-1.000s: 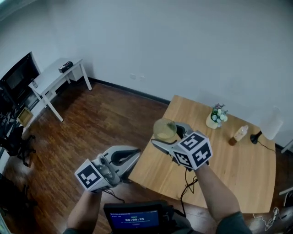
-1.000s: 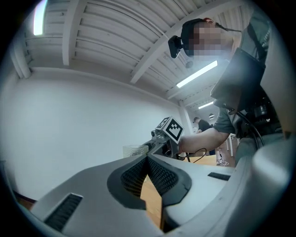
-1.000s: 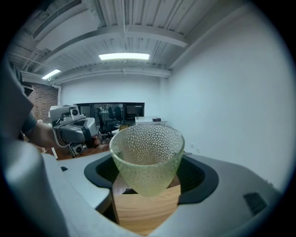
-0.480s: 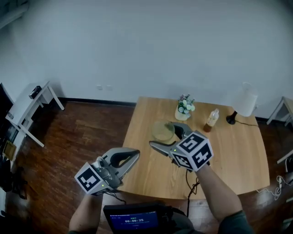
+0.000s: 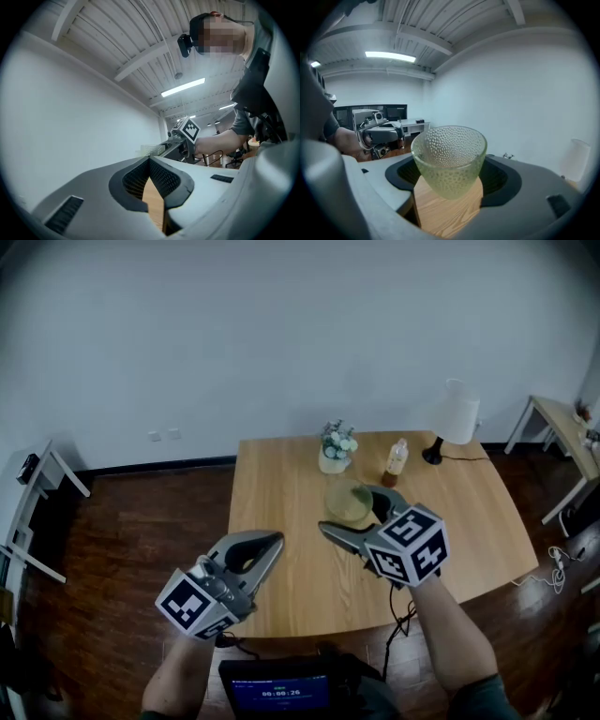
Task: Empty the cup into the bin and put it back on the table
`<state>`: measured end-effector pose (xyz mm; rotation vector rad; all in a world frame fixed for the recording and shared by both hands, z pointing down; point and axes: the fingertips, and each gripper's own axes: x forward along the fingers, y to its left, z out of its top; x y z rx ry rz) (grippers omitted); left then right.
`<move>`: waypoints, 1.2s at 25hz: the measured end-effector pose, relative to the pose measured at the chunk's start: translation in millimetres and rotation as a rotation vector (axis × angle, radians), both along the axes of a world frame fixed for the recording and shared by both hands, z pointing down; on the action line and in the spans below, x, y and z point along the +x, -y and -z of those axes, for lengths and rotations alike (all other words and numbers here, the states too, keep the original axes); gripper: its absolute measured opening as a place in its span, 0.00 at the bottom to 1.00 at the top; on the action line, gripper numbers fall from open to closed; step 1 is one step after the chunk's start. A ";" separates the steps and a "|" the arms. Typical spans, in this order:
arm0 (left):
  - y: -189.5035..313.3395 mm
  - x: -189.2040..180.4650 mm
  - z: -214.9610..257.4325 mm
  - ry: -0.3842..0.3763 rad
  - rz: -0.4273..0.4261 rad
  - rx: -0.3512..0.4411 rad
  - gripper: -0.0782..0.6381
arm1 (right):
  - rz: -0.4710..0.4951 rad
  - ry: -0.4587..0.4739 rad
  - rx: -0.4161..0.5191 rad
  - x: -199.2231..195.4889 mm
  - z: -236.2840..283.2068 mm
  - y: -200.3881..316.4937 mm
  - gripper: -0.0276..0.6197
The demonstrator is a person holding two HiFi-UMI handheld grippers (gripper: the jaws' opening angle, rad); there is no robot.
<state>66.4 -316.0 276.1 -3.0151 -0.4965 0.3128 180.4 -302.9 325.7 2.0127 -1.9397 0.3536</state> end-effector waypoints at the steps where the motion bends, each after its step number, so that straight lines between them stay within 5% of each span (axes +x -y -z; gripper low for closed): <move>1: -1.4 1.7 -2.0 0.001 -0.016 -0.008 0.11 | -0.025 0.005 -0.001 1.6 -1.5 -5.1 0.63; 16: -41.7 42.1 -18.5 0.018 -0.196 -0.047 0.11 | -0.287 0.006 0.001 46.4 -14.6 -95.5 0.63; 30: -114.1 134.7 -24.7 0.043 -0.171 -0.058 0.11 | -0.266 0.013 -0.031 140.8 -34.8 -174.8 0.63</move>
